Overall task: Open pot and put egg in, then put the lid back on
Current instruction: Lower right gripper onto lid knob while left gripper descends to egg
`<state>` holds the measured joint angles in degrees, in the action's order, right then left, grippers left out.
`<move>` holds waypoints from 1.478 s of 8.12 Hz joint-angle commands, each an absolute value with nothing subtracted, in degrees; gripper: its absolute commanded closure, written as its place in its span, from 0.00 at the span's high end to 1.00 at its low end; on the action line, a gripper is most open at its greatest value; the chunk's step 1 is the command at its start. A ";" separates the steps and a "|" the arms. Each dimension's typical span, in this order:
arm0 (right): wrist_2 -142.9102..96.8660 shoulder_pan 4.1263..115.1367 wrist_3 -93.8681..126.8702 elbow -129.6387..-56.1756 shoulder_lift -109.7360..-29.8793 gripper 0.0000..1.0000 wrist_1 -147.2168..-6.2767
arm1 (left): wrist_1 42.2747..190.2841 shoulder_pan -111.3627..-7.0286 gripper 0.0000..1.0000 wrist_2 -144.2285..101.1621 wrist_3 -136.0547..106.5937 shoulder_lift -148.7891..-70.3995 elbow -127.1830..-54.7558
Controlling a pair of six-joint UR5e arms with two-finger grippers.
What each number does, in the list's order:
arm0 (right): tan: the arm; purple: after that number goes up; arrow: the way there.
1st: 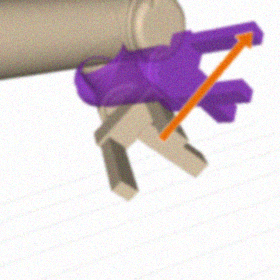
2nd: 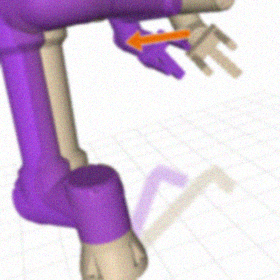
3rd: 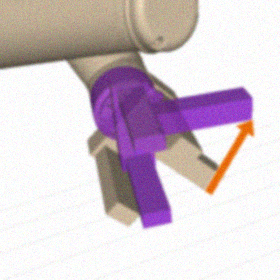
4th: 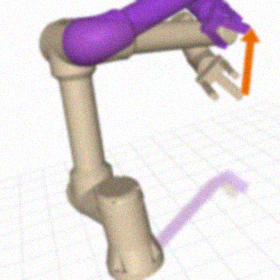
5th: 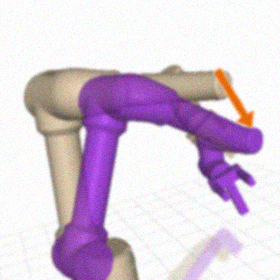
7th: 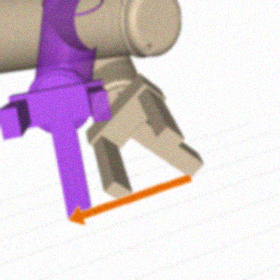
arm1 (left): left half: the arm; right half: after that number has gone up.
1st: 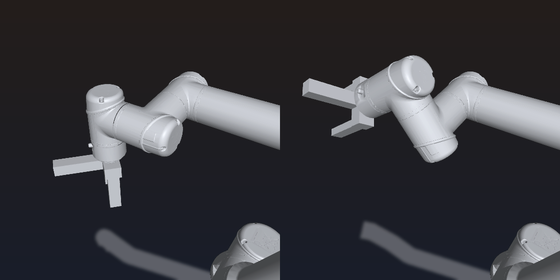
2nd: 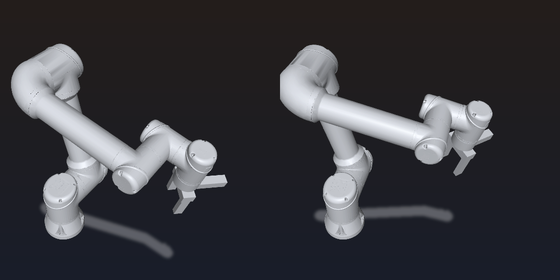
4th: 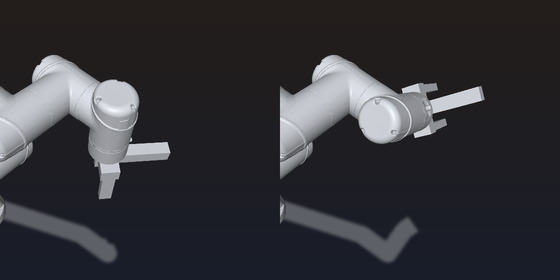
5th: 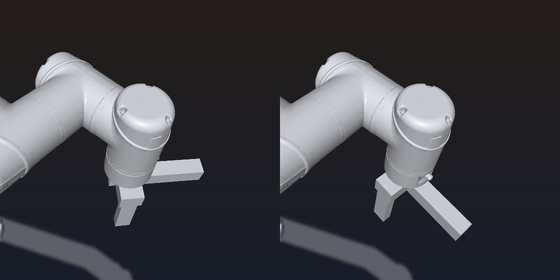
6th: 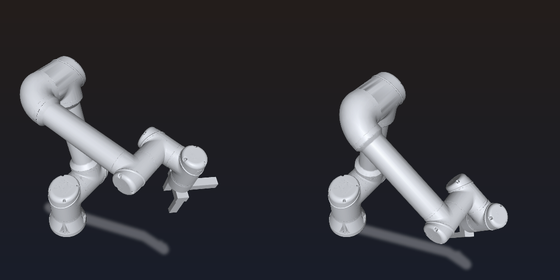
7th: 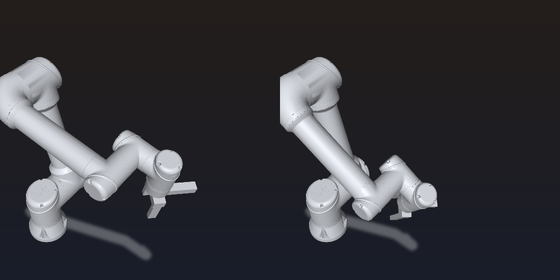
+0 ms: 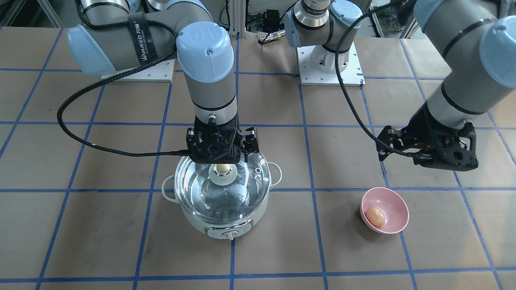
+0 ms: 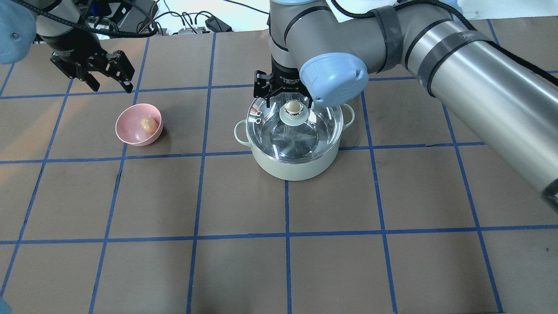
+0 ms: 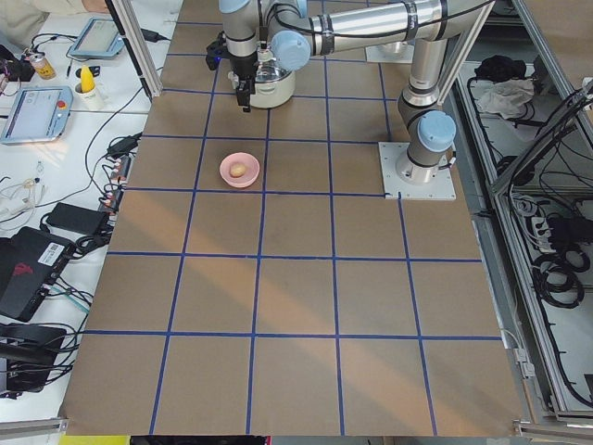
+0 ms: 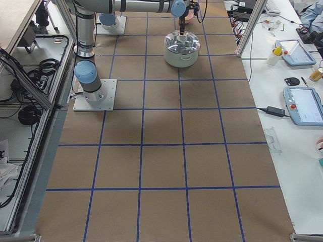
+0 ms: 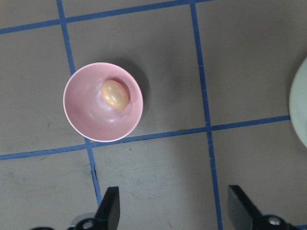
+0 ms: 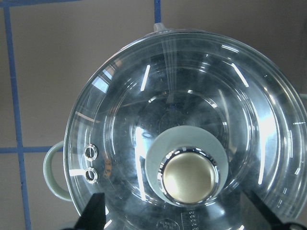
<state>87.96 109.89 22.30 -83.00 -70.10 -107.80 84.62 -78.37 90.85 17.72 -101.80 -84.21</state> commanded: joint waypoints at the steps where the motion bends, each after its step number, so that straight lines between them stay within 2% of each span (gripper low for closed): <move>1: 89.46 110.30 22.86 -83.32 -67.25 1.00 -108.98 | 82.27 -75.94 0.82 90.79 18.81 -106.42 -84.99; 4: 90.35 110.22 22.94 -83.32 -66.80 1.00 -109.16 | 77.45 -75.94 0.82 90.79 19.16 -110.03 -87.01; 6: 91.05 110.13 22.68 -83.32 -66.80 0.85 -109.51 | 77.26 -75.94 0.82 90.79 19.07 -111.26 -87.01; 7: 90.88 110.13 22.94 -83.32 -66.80 0.74 -109.42 | 75.69 -75.94 0.82 90.79 18.99 -112.57 -87.01; 8: 90.88 109.69 22.59 -83.32 -66.80 0.64 -109.42 | 74.63 -75.94 0.78 90.88 19.25 -113.98 -86.92; 9: 91.05 109.51 22.33 -83.41 -66.88 0.55 -109.42 | 73.84 -75.94 0.69 90.97 19.34 -114.69 -86.92; 12: 89.91 108.63 21.09 -83.23 -67.32 0.31 -109.34 | 73.56 -75.59 0.66 91.23 18.37 -117.15 -86.66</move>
